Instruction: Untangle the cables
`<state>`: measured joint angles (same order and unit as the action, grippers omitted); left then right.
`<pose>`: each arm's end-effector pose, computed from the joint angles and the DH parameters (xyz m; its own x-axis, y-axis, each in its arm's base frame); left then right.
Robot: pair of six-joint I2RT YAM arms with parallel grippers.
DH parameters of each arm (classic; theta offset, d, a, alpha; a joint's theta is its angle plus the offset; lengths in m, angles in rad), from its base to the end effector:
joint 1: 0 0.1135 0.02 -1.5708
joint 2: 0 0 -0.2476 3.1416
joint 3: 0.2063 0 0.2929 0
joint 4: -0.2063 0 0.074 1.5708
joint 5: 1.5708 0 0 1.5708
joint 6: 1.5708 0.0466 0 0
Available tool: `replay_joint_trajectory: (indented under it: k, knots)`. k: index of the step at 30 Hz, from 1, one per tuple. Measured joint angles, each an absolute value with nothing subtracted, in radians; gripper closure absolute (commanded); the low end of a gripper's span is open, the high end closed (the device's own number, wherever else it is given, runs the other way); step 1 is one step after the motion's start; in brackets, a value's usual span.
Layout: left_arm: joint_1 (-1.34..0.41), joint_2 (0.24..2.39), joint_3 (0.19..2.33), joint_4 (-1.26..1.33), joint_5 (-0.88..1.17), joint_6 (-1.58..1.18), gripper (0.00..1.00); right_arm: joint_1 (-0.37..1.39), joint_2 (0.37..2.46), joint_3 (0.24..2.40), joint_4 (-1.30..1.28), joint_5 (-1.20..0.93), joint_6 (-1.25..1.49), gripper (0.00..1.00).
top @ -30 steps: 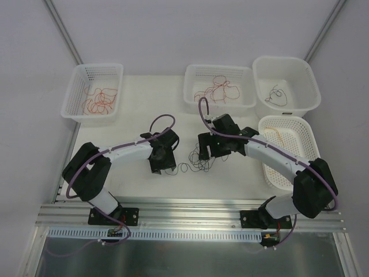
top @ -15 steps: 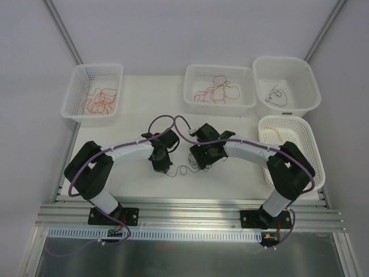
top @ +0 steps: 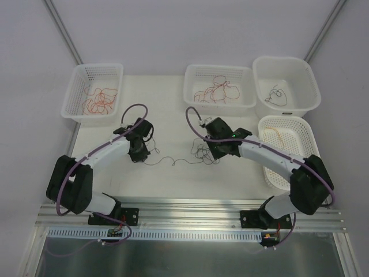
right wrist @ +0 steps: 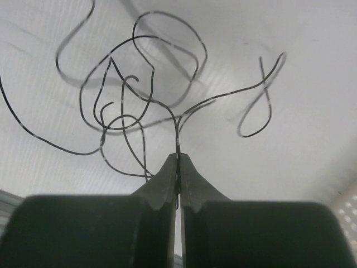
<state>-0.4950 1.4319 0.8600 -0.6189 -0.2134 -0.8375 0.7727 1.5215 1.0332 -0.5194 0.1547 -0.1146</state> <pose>0.2718 -0.1355 0.1430 -0.8405 -0.3714 -0.3944 -0.3427 0.9284 -0.1439 0.2579 0.2414 0.1778 -0.5294 -0.6739 -0.5154 -0.6959 0.6924 -0.1905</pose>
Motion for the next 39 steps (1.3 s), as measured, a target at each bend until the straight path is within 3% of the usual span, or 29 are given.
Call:
replay_joint_trajectory:
  k: [8,18,27,39]
  knots:
    - [-0.117,1.247,0.866,-0.672,-0.335,-0.65,1.0,0.523,1.174,1.118,-0.644,0.159,-0.116,0.99]
    - [0.153,1.212,0.892,-0.697,-0.368,-0.533,1.0,0.323,0.979,1.288,-0.767,0.028,-0.117,0.99]
    - [0.115,1.179,0.897,-0.695,-0.127,-0.501,1.0,0.319,0.964,1.365,-0.783,-0.062,-0.116,0.99]
    - [-0.35,1.184,0.903,-0.618,0.104,-0.491,0.99,0.314,1.014,1.449,-0.798,-0.102,-0.116,0.99]
